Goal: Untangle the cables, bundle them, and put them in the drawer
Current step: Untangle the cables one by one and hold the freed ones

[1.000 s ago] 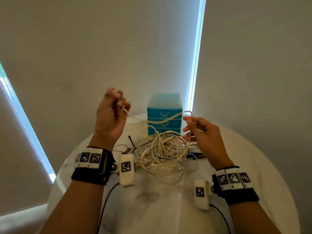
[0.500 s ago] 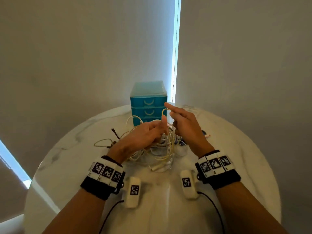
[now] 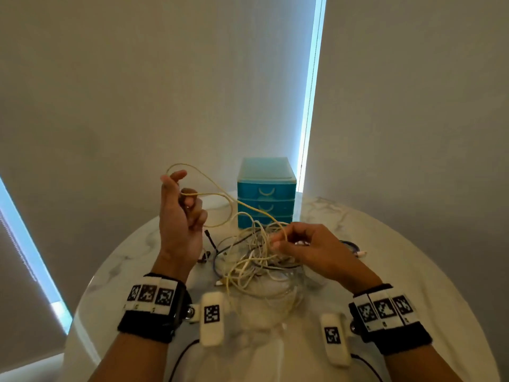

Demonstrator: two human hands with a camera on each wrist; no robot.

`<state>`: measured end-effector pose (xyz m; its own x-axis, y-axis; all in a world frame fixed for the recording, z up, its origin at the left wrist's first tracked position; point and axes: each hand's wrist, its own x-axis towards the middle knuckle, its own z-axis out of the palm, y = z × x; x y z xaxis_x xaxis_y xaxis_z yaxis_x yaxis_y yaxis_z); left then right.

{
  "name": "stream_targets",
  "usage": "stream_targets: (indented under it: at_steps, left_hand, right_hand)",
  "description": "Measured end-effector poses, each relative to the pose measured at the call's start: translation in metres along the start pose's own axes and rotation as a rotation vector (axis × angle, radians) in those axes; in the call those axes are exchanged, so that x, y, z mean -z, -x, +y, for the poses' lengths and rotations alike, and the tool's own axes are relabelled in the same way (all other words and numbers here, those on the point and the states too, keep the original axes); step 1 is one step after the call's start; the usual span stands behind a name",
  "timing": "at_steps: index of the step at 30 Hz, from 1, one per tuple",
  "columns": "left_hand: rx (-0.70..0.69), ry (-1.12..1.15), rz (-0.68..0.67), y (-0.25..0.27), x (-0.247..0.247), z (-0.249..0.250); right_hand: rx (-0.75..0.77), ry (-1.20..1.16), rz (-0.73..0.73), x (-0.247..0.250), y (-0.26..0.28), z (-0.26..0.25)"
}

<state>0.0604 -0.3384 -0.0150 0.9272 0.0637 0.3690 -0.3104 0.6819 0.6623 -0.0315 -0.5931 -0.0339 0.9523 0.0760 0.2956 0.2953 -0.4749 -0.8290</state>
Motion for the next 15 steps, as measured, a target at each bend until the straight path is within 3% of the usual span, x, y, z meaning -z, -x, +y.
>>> stream_targets:
  at_steps: [2, 5, 7, 9, 15]
  left_hand:
    - [0.044, -0.037, -0.035, -0.001, 0.004, -0.001]
    - [0.172, -0.222, -0.174, 0.007, -0.005, -0.009]
    - [0.251, -0.401, -0.270, 0.017, -0.016, -0.016]
    - [0.293, -0.538, -0.349, 0.028, -0.030, -0.022]
    - [0.308, -0.773, -0.688, 0.051, -0.049, -0.023]
  right_hand:
    - [0.007, 0.012, 0.198, 0.012, 0.002, -0.002]
    - [0.073, -0.275, 0.632, 0.027, 0.004, -0.011]
    - [0.119, -0.386, 0.789, 0.031, 0.003, -0.019]
    - [0.148, -0.474, 0.783, 0.025, 0.000, -0.025]
    - [0.237, -0.486, 0.479, -0.003, 0.005, -0.039]
